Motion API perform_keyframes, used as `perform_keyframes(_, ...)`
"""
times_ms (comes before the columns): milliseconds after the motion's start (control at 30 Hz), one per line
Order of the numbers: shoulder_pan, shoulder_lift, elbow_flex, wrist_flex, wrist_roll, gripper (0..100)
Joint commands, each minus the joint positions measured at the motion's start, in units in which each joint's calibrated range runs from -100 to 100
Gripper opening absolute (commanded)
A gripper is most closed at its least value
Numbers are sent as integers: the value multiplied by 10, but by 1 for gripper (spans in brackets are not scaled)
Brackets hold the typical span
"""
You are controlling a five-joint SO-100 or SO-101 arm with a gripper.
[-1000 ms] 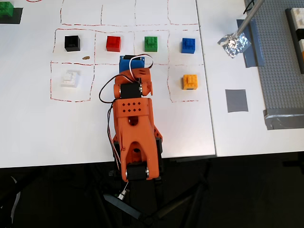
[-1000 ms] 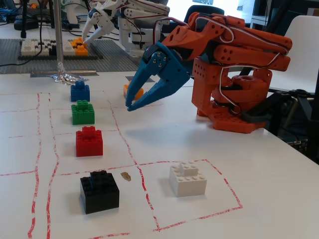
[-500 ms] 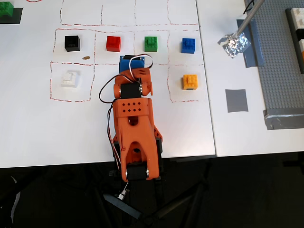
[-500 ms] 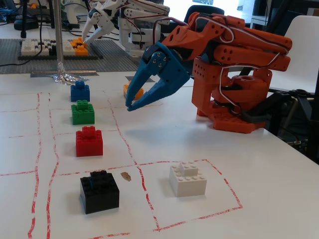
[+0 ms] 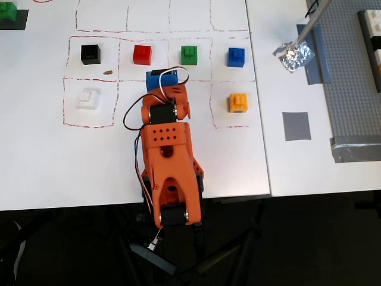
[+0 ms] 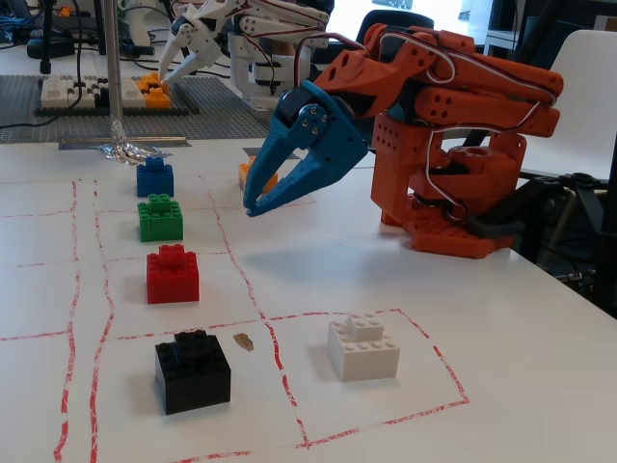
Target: Grab the block and put it in the grey marker
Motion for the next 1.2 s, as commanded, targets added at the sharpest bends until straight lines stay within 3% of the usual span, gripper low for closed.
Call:
perform_keyframes(0, -24, 40, -67, -16, 26, 0)
perform_keyframes(200, -73, 220, -269, -1, 78, 0)
perform_keyframes(567, -204, 584, -689, 143, 135, 0)
perform_keyframes(867, -310, 763, -849, 163, 174, 1)
perform_keyframes(1167, -335, 902, -952, 176, 216, 9)
